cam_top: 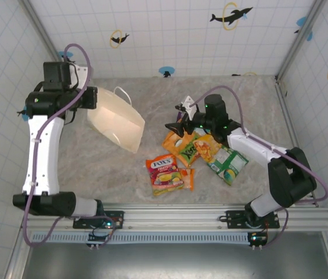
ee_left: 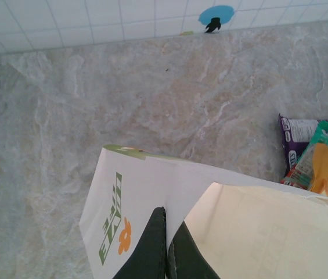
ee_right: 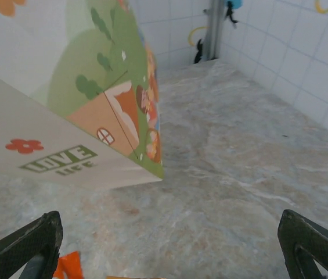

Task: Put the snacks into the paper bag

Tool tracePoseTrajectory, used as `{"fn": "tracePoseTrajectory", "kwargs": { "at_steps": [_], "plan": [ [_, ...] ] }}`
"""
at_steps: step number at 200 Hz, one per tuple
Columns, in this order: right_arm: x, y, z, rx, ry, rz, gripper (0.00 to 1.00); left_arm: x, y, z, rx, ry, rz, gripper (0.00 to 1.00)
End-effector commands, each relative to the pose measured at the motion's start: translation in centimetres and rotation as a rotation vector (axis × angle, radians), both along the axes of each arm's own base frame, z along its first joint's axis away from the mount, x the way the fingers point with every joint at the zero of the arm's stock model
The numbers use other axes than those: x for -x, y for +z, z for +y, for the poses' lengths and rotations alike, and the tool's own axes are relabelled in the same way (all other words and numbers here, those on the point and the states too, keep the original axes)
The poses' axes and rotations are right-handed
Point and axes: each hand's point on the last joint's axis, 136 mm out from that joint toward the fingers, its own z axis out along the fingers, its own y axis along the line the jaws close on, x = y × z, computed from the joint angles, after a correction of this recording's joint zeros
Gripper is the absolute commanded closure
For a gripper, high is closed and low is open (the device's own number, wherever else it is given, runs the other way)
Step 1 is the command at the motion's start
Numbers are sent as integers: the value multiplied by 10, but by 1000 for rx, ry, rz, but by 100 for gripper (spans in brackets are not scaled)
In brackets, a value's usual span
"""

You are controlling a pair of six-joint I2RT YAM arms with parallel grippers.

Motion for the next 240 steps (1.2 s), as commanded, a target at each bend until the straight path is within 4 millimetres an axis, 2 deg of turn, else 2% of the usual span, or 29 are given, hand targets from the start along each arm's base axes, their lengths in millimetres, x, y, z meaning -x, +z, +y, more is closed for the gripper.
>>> {"fn": "tracePoseTrajectory", "kwargs": {
  "at_steps": [1,21,52,88,121,147,186,197,211,240],
  "plan": [
    [19,23,22,-31,96,-44,2,7,1,6,-53,-12,-29,100],
    [29,26,28,-33,117,-57,1,12,-3,2,-12,-12,-6,100],
    [31,18,31,-18,127,-34,1,20,-13,-17,77,-79,56,100],
    [48,10,38,-14,223,-47,0,27,-44,-22,102,-96,160,100],
    [45,0,46,-7,249,-43,0,19,-64,-20,97,-87,210,100],
    [38,-9,53,-5,247,-37,0,4,-75,-7,59,-25,232,100],
    [22,-14,64,-9,228,-36,0,-17,-73,16,-1,64,192,83],
    [18,-15,66,-10,227,-39,0,-22,-74,21,-21,80,182,71],
    [16,-13,68,-22,237,-38,0,-26,-73,25,-35,99,178,66],
    [10,-9,70,-46,239,-26,0,-32,-61,28,-27,132,147,44]
  ]
}}
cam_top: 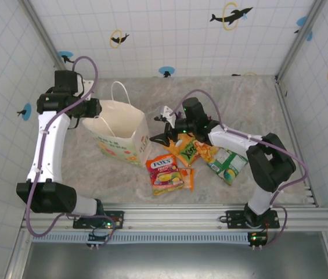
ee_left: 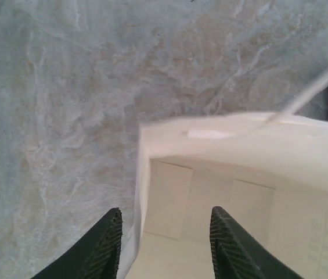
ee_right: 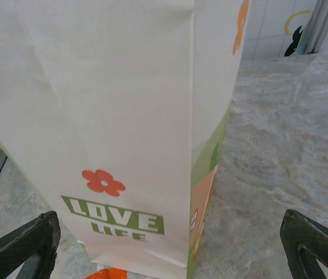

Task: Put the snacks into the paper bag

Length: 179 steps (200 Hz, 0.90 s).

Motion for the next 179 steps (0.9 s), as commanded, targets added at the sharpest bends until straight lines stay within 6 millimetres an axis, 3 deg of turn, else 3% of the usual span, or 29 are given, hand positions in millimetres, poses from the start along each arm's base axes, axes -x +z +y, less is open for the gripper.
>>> {"fn": "tracePoseTrajectory", "kwargs": {
  "at_steps": [1,50,63,86,118,179],
  "plan": [
    [-9,23,9,-66,19,-34,0,-12,21,9,-23,50,-72,43],
    [-12,28,11,-79,38,-27,1,0,75,36,-16,282,-250,23],
    [-13,30,11,-89,43,-21,1,11,91,44,13,365,-309,22],
    [-18,32,14,-94,40,-15,1,31,106,38,161,432,-397,22],
    [-21,32,17,-100,59,-2,1,62,101,50,226,561,-436,22],
    [-39,19,14,-92,32,36,1,123,42,94,37,827,-286,28]
  ]
}}
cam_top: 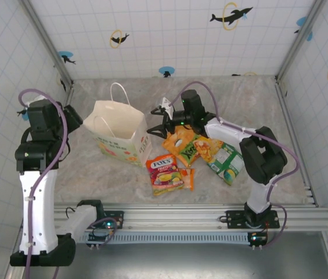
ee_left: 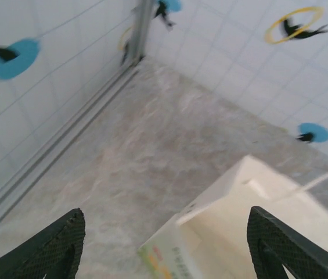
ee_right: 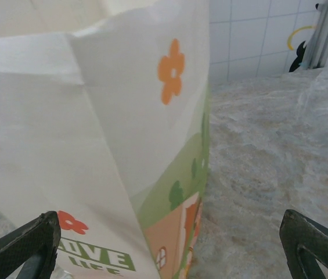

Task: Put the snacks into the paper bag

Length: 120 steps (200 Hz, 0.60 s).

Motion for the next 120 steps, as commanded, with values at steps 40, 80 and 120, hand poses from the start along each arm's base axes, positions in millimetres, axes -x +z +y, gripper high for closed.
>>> {"fn": "tracePoseTrajectory", "kwargs": {
  "at_steps": [40,80,120],
  "plan": [
    [-21,5,7,-26,2,-4,1,48,-82,27,-13,198,215,30],
    [-7,-6,15,5,104,1,1,45,-145,-7,139,68,299,31],
    [11,-20,18,49,164,-5,1,36,-173,-12,178,63,282,30]
  ]
}}
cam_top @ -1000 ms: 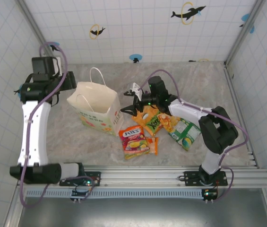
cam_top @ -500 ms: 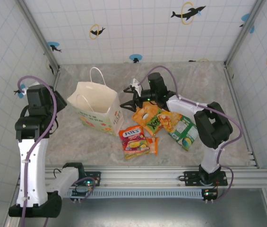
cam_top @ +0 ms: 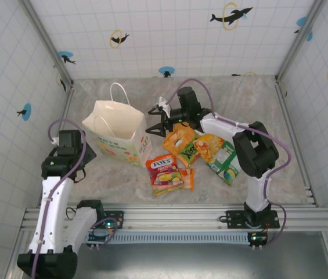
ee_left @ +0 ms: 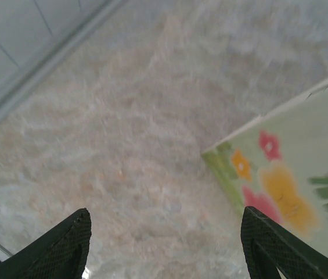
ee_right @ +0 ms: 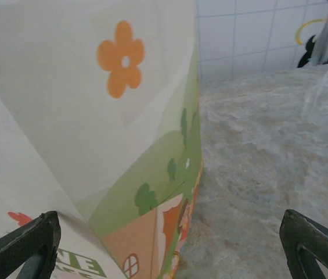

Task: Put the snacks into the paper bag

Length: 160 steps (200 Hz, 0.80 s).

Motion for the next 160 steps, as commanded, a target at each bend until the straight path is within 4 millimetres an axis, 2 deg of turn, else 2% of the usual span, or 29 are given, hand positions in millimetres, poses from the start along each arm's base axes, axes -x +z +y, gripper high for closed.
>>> {"fn": "tracePoseTrajectory", "kwargs": {
  "at_steps": [1,36,99,128,160],
  "plan": [
    [14,-5,5,26,71,-16,1,-16,2,-7,61,9,-92,30],
    [24,-22,8,90,64,-16,0,-35,-5,-10,77,3,-139,30],
    [56,-26,11,111,75,-24,5,-69,-3,-15,84,-32,-187,30],
    [65,-17,8,82,35,-59,6,-80,-6,-18,93,-49,-195,30],
    [87,-11,8,57,29,-86,8,-94,-8,-22,99,-76,-202,30]
  ]
}}
